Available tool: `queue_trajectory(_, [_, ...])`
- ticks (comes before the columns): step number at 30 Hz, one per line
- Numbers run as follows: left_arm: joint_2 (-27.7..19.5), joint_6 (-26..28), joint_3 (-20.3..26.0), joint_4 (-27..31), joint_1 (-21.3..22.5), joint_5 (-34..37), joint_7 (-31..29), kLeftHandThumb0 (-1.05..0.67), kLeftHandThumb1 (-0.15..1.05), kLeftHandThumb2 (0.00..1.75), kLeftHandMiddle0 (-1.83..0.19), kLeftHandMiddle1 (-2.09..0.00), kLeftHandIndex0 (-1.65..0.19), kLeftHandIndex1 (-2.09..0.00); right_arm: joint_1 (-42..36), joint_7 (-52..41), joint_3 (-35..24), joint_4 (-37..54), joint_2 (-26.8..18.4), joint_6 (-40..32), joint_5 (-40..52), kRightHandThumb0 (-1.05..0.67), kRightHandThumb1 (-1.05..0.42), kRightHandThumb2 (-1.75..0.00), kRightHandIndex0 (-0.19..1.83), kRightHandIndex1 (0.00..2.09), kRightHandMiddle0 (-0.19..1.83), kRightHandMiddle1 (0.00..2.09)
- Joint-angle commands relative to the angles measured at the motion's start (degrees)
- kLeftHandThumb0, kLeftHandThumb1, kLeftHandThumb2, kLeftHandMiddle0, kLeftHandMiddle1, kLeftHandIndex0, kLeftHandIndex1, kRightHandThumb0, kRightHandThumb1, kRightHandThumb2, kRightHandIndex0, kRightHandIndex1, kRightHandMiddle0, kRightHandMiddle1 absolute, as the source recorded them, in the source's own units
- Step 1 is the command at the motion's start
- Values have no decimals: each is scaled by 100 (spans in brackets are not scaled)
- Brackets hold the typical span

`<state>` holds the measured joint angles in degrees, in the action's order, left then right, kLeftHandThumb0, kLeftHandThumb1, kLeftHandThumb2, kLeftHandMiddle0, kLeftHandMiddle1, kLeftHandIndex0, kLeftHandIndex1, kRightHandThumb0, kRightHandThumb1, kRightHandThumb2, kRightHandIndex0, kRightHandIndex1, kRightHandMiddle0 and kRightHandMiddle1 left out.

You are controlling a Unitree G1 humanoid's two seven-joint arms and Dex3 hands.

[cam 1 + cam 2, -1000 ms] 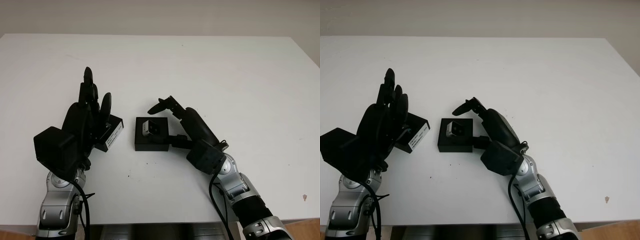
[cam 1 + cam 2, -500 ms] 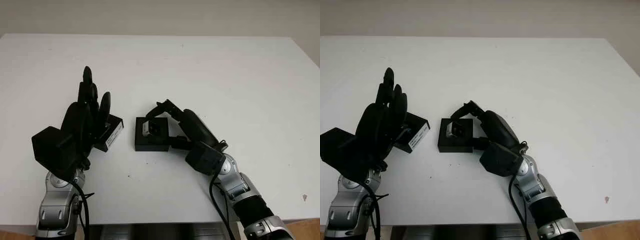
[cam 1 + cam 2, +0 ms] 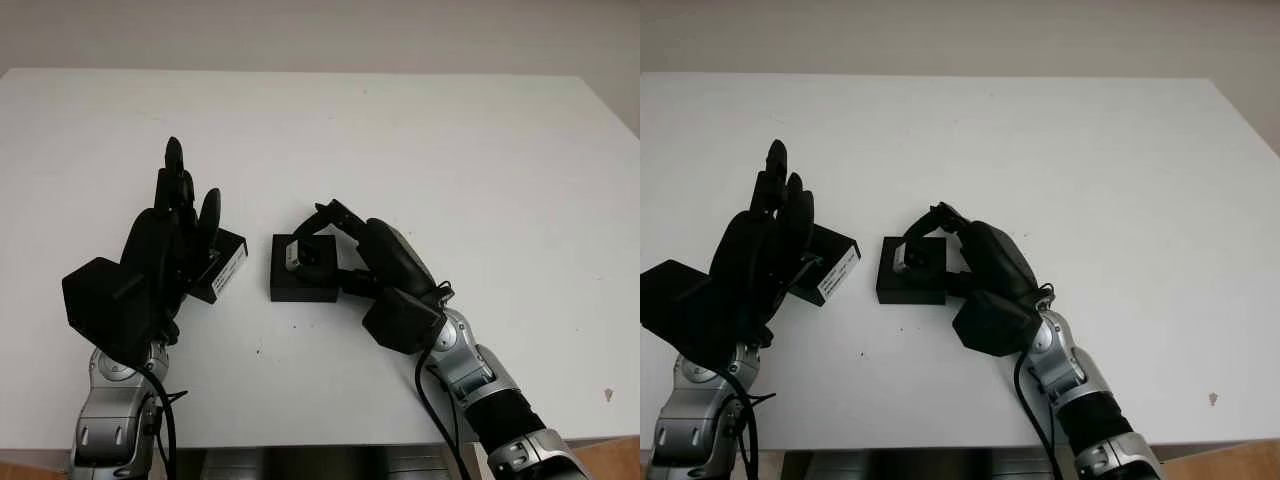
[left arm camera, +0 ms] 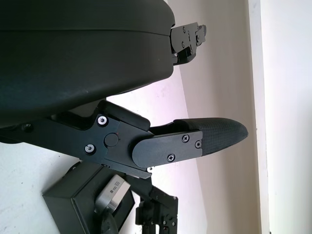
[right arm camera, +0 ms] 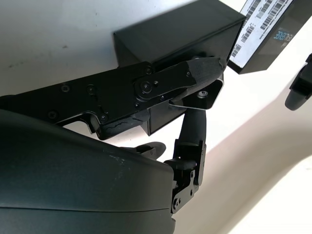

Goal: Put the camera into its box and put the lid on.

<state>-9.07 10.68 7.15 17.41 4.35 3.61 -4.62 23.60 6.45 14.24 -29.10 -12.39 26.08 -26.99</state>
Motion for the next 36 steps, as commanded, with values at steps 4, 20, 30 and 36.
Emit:
queue_trajectory(4, [-10,-66,21,91,-32,44,-19,-73,105,58,19,0,19,0,-21,520,121,-302,-117,260,-369,-41,-98,-6,45,20,33,144])
queue_trajectory(20, [-1,-63,-6,65,24,43,-17,-75,105,56,19,0,19,0,150,1699,339,-678,-206,977,-898,-42,-98,-5,33,63,35,163])
queue_trajectory(30, [42,-140,-45,-5,22,15,16,-74,105,57,19,0,19,0,237,1896,266,-760,-118,1365,-628,-42,-98,-5,23,80,32,163])
queue_trajectory(36, [70,-196,-72,-26,6,-14,42,-72,105,58,19,0,19,0,157,1622,163,-380,-30,1264,-310,-42,-97,-5,21,83,33,163])
